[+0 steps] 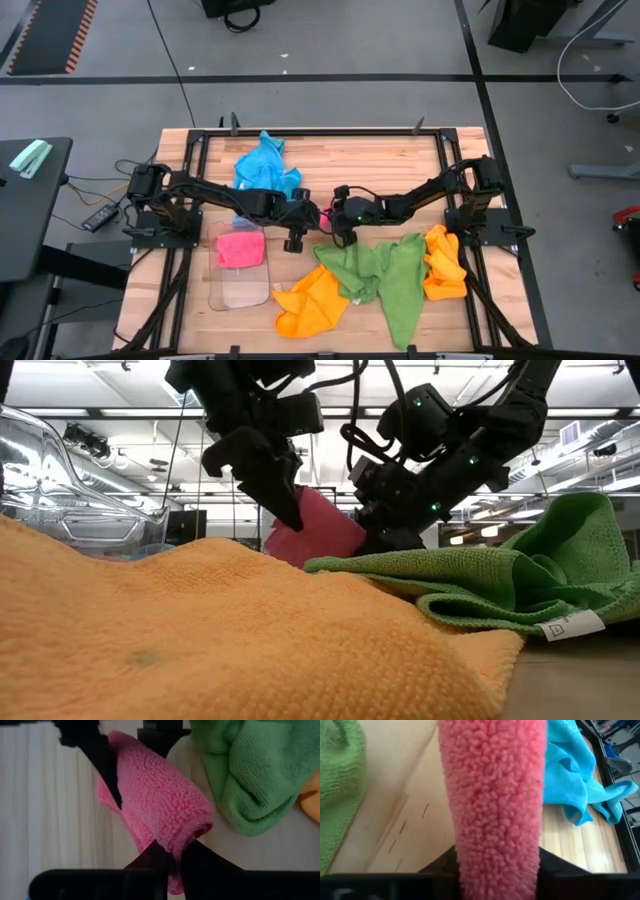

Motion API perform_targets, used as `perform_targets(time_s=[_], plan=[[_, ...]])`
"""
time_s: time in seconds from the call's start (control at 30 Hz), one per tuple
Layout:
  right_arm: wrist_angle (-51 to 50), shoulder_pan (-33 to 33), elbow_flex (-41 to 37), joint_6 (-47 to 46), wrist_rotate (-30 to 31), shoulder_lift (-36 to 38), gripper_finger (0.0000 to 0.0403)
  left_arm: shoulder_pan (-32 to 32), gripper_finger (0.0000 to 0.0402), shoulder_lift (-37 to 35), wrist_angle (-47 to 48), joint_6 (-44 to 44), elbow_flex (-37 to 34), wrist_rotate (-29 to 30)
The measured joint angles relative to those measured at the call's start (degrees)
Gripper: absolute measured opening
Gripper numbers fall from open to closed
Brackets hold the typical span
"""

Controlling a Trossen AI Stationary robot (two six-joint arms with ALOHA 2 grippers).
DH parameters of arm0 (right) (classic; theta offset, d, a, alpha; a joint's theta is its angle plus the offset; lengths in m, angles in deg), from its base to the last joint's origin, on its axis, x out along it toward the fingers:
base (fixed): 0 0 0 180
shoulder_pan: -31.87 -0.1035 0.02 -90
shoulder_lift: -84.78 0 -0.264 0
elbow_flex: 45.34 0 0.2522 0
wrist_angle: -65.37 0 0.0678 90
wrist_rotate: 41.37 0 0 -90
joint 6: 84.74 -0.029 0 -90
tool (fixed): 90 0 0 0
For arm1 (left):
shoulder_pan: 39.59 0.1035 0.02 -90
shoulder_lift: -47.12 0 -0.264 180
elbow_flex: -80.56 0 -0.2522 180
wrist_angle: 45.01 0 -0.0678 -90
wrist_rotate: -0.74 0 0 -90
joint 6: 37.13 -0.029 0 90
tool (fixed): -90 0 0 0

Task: Fold microfiber towels
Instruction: Put the pink microfiber cloth into the transparent bin

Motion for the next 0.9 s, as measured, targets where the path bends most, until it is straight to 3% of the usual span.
perform_targets(time_s=[0.17, 0.27, 0.47, 0.77, 0.9], plan=[[-0.38, 0.23, 0.00, -0.47, -0.17, 0.00, 0.0042, -0.01, 0.0038, 0.00, 0.19, 1.40, 0.00, 0.00], [-0.95, 0.67, 0.00, -1.76, -1.57, 0.02, 0.0015, -0.17, 0.0051, -0.58, 1.18, 2.20, -0.02, 0.16], [-5.04, 1.49, 1.26, -6.64, -1.04, 0.04, 0.0015, -0.97, 0.0116, -3.78, 0.56, 3.87, 0.07, 4.26], [-20.87, 3.04, 9.61, -16.21, 0.89, 0.04, 0.0015, -1.11, 0.0237, -4.08, -0.60, 5.37, -0.02, 7.64], [-27.37, 2.93, 13.20, -19.73, 0.87, 0.18, 0.0015, -1.14, 0.0263, -4.83, -1.16, 6.24, 0.02, 9.02]])
